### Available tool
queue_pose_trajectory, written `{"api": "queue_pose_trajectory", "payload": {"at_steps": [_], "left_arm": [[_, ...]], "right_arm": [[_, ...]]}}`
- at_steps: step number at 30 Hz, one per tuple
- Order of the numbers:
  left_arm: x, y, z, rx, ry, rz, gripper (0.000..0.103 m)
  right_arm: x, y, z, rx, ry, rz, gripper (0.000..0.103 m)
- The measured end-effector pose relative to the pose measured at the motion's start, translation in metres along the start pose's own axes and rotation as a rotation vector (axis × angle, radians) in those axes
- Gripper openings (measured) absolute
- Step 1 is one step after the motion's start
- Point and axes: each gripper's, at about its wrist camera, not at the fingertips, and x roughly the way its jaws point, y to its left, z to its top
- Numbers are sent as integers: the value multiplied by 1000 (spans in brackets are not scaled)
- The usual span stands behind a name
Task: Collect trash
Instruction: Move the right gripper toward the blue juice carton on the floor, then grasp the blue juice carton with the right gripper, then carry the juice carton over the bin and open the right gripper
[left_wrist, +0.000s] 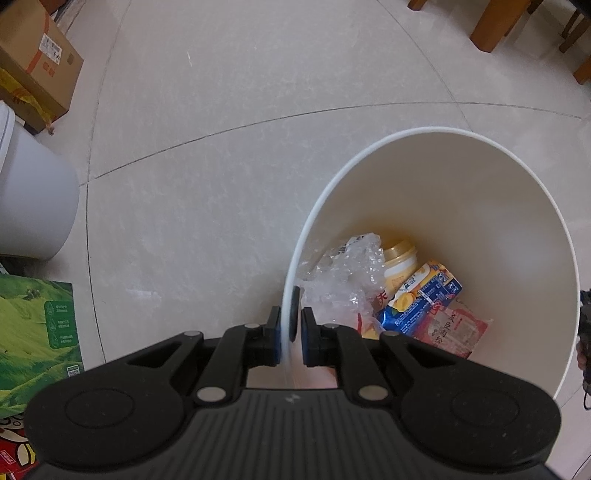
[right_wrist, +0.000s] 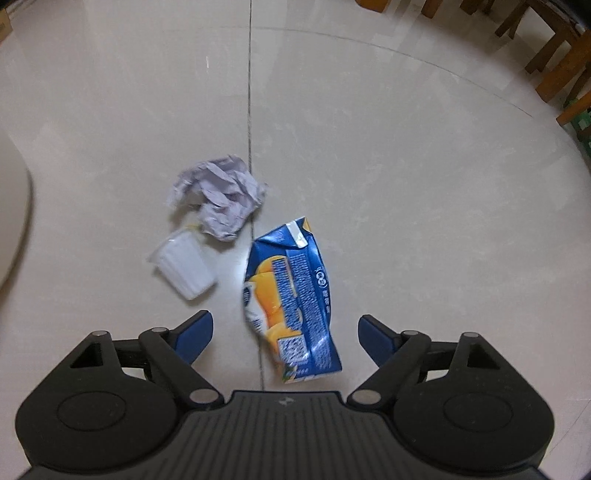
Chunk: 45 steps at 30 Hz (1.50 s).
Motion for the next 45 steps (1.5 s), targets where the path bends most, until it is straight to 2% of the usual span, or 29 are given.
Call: {"api": "queue_pose_trajectory", "payload": {"at_steps": [5,14,22,27,31,40,45], "left_arm": [[-1,2,0,-8,4,-3,8],[-1,2,0,-13,7,-8,8],[-2,3,-1,-6,4,-10,8],[-2,4,0,-10,5,-13,8],[-3,3,0,-8,2,-14,8],[-3,2,-1,-3,-1,-7,8],[-2,1,-1,2,-7,1,7]], "right_arm": [[23,0,5,-22,10,-17,87],[46,3,19,-25,31,-6,68],[39,-2,24,30,38,-41,67],[-1,-8,28,51,5,-22,67],[-46,-3,37,4,-35,3,67],[-164,35,66,-121,-157,81,66],[-223,59,85,-176,-239,152,66]]}}
